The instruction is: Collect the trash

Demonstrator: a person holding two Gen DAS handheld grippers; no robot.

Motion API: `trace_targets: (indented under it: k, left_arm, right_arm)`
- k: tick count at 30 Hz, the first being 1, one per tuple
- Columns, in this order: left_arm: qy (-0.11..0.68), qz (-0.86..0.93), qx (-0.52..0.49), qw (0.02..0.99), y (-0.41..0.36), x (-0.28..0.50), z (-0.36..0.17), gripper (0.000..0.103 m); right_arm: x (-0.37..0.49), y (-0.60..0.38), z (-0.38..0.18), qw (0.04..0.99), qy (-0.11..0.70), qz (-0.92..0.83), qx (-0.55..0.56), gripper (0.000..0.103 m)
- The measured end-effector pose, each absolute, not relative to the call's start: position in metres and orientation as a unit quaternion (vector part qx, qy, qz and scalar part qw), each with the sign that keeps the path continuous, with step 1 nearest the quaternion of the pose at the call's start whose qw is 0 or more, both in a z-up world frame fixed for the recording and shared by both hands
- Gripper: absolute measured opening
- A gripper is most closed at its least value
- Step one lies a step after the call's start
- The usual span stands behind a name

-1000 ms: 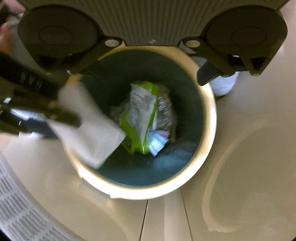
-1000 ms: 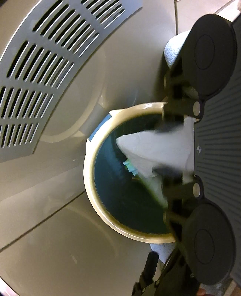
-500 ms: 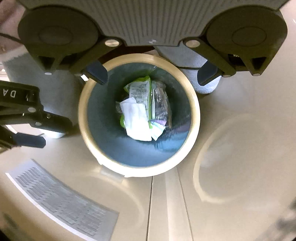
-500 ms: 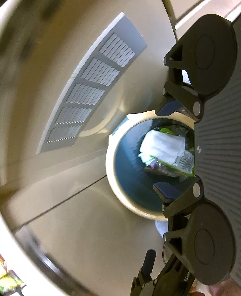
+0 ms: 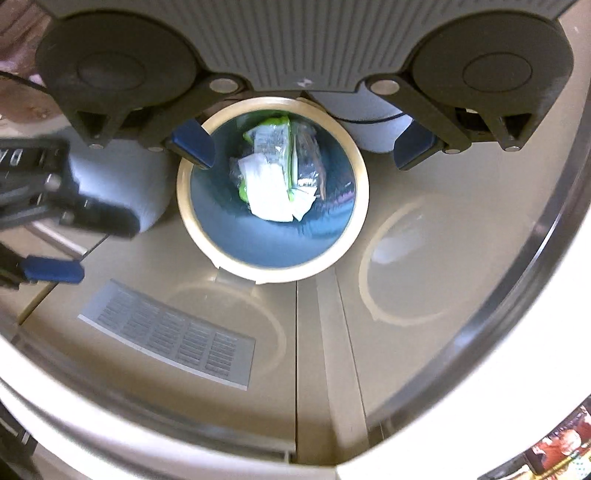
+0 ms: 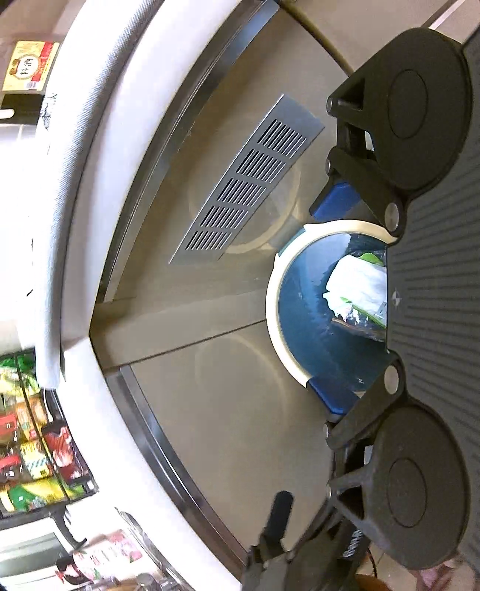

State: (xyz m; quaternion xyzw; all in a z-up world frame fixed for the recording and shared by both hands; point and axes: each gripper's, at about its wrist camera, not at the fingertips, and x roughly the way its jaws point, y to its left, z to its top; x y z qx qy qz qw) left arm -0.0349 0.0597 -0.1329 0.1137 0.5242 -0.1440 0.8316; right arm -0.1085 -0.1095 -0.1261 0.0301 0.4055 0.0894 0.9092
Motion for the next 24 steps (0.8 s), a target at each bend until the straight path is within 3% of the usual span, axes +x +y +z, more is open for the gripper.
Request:
trace_targets:
  k: [13, 24]
  left_arm:
    - [0.542, -0.123, 0.183, 0.811, 0.049, -0.038, -0.147, 0.103]
    - [0.55, -0.084, 0.13, 0.82, 0.063, -0.026, -0.15, 0.103]
  right_arm:
    - [-0.112, -0.101, -0.136, 0.896, 0.438, 0.063, 0.018, 0.094]
    - [-0.107, -0.096, -0.142, 0.892, 0.448, 0.059, 0.006, 0.094]
